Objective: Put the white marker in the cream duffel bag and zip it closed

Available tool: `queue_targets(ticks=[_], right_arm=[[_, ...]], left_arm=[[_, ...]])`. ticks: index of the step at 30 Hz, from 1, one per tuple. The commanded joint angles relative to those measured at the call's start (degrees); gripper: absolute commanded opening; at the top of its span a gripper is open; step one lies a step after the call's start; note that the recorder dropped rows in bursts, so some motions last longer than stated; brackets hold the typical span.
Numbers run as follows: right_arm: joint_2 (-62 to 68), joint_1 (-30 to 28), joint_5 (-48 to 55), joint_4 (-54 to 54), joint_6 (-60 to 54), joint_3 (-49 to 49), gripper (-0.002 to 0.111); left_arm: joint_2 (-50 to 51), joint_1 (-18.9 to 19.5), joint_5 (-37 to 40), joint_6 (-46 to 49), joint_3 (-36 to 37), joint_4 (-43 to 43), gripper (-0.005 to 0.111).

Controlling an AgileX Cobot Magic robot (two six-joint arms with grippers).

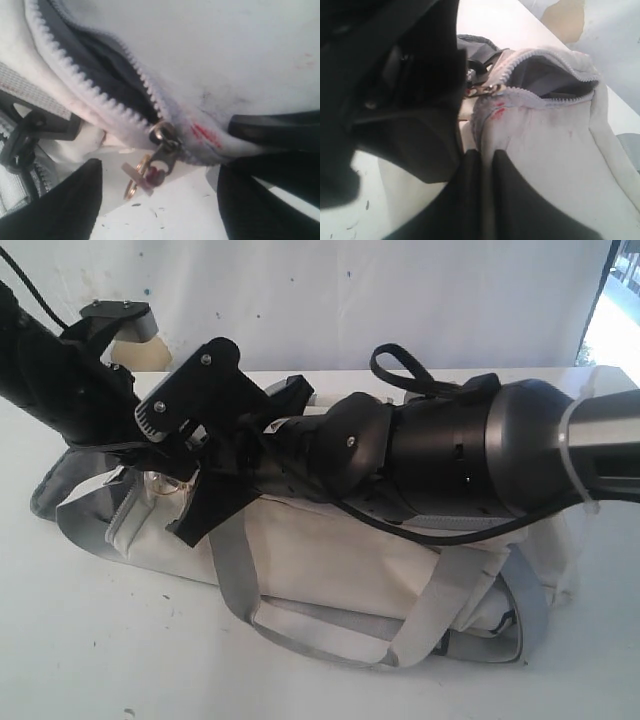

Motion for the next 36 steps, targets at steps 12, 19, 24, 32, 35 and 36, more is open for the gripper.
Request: queue_targets(ticks=[12,19,24,32,35,36], right_arm=[[-0.9,0.0,-0.5,0.3,0.2,0.0,0.000],[-0.9,0.0,-0.5,0.3,0.2,0.0,0.000],[-0.9,0.0,-0.5,0.3,0.2,0.0,0.000],[-0.9,0.0,0.5,1.0,0.2,1.4,0.000],[-0.9,0.0,0.9,1.4,0.2,3.4,0.000],[-0.9,0.0,1.4,1.4,0.2,3.8,0.000]], left_arm=[[-0.5,0.0,-9.1,14.8,3.8,-8.0,0.038],[-0.5,0.0,-11.4,15.3,3.8,-8.0,0.001],[-0.5,0.0,-4.7,15.1,3.8,-5.9,0.000],[-1.9,0.0,1.7,4.5,1.7,3.3,0.000],[-3.2,0.0,3.4,4.4,0.0,3.4,0.000],[-3.5,0.0,3.7,3.7,-0.5,3.6,0.000]])
